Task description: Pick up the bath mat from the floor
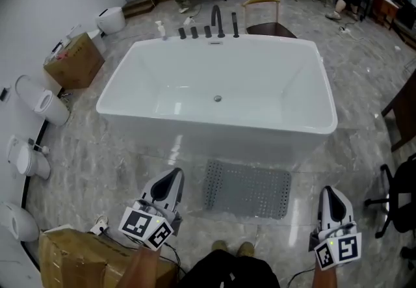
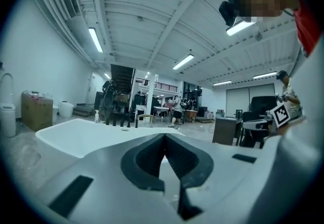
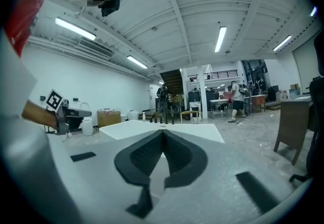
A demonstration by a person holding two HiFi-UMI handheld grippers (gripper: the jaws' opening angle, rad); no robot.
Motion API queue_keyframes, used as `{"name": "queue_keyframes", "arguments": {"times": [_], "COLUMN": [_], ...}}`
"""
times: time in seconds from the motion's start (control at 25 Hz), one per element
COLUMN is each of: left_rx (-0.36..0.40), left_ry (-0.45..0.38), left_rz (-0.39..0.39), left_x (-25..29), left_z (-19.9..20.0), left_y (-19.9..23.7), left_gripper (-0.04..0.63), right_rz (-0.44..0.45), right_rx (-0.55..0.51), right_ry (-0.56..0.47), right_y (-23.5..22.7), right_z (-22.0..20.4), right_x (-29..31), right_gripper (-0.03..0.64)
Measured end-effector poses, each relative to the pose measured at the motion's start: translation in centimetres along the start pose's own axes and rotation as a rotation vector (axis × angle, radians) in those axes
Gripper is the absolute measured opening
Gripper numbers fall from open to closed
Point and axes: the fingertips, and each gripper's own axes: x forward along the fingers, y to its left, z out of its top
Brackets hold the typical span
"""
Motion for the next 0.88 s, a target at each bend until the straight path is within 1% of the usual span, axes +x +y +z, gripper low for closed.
{"name": "queue_keyframes", "arguments": {"times": [0.24, 0.44, 0.6, 0.88], "left_rx": [-0.023, -0.043, -0.058, -0.071], "left_ry": [0.061, 0.098, 0.141, 0.188], "left_rz": [0.005, -0.001, 0.009, -0.011], "left_x": [2.0, 3.5, 4.9, 7.6], "left_z": [-5.5, -10.9, -14.8, -23.4], "left_y": [2.4, 3.7, 4.5, 6.1], "left_gripper": [0.011, 0.011, 0.011, 0.011], "right_rz": [-0.028, -0.056, -0.074, -0.112], "right_rx": [0.030, 0.068, 0.075, 0.084], "right_ry": [0.073, 0.126, 0.162, 0.211], "right_y": [-0.4, -1.2, -1.9, -3.9], "right_z": [-5.9, -11.6, -15.9, -23.7], "right_x": [2.1, 3.3, 4.4, 6.2], "right_gripper": [0.003, 0.003, 0.004, 0.005]}}
